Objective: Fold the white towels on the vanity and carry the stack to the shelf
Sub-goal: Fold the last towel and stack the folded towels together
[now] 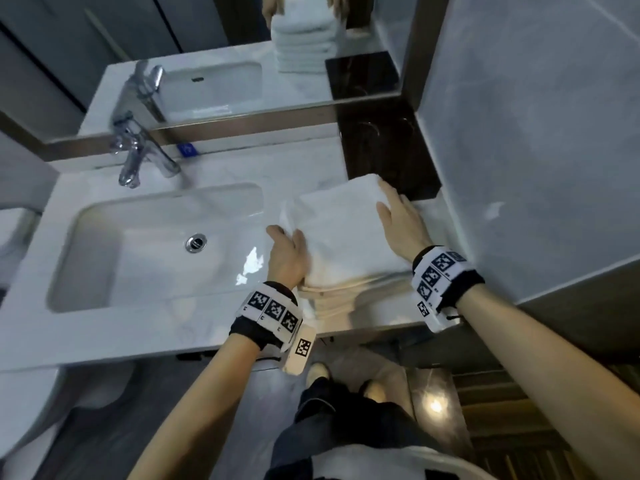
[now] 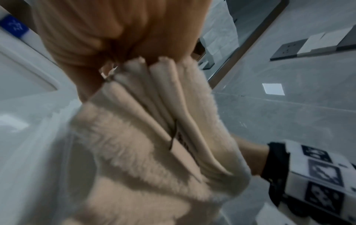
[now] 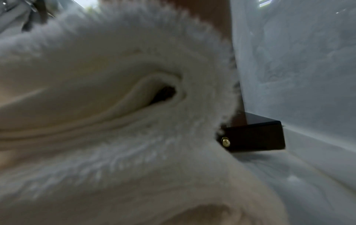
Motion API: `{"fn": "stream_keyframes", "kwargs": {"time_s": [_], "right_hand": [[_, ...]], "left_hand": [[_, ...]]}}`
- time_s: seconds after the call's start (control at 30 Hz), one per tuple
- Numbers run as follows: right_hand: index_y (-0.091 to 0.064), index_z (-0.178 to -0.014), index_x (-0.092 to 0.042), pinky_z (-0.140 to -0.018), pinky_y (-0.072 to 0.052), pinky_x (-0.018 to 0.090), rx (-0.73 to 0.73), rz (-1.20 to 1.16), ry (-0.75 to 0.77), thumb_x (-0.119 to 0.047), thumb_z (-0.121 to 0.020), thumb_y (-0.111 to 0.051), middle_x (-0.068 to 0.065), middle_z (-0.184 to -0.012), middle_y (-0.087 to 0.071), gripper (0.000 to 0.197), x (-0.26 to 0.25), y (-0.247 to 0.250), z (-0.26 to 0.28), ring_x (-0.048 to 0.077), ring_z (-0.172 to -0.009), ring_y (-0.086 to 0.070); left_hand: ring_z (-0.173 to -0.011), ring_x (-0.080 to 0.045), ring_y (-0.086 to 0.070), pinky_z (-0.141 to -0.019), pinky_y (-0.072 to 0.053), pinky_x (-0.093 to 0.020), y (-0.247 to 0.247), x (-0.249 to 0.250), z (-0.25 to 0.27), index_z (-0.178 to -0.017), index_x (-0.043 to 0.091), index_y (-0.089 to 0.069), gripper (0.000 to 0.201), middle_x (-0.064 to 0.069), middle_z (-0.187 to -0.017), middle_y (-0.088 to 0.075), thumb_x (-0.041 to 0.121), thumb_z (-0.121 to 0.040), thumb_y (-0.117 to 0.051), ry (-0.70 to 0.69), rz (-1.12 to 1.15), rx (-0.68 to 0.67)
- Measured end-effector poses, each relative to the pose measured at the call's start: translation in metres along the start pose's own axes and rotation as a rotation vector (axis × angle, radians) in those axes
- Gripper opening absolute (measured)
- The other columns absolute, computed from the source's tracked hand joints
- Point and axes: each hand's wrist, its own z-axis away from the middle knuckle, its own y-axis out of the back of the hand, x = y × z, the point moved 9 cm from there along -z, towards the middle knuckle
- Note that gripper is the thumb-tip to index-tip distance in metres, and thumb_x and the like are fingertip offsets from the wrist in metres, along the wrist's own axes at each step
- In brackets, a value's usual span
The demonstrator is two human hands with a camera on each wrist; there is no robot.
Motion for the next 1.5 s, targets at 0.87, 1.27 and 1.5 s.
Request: {"fn": "stream_keyframes", "kwargs": {"time_s": [0.87,1.27,1.5], "right_hand": [[-0.006,-0.15,-0.034,-0.115,-0.01,0.058,-0.182,0.367,0.34,-0.046,-0.097,-0.031,-0.012,-0.16,0.007,0.059,-0.018,-0.027,-0.026,0.018,-0.148,0.013],[-0.004,-0.151,-0.022,-0.12,0.003,0.032,-0.377,0.008,0.285,-0.025,-0.102,-0.033,-0.005,-0.16,0.012,0.058,0.007,-0.055,-0.001,0.016,-0.147,0.015],[0.012,-0.148,-0.034,-0.094,-0.046,0.038,-0.429,-0.688,-0.307,-0.043,-0.092,-0.051,-0.004,-0.139,-0.035,0.085,0.056,-0.067,0.037,0.02,-0.114,-0.052]], "left_hand": [[-0.146,-0.034,0.014,-0.118,0.008,-0.053,-0.046,0.057,0.009,-0.15,0.008,0.002,0.066,-0.015,-0.159,0.011,0.041,-0.099,-0.025,-0.433,-0.816,0.137],[-0.145,-0.017,0.024,-0.117,0.013,-0.051,-0.055,-0.006,0.003,-0.15,0.027,0.01,0.065,0.003,-0.159,0.019,0.052,-0.097,-0.018,-0.378,-0.667,-0.023],[-0.147,-0.009,0.003,-0.115,-0.004,-0.027,-0.01,-0.037,0.024,-0.148,0.023,0.019,0.095,0.004,-0.159,0.015,0.026,-0.092,-0.057,-0.123,0.219,0.105]]}}
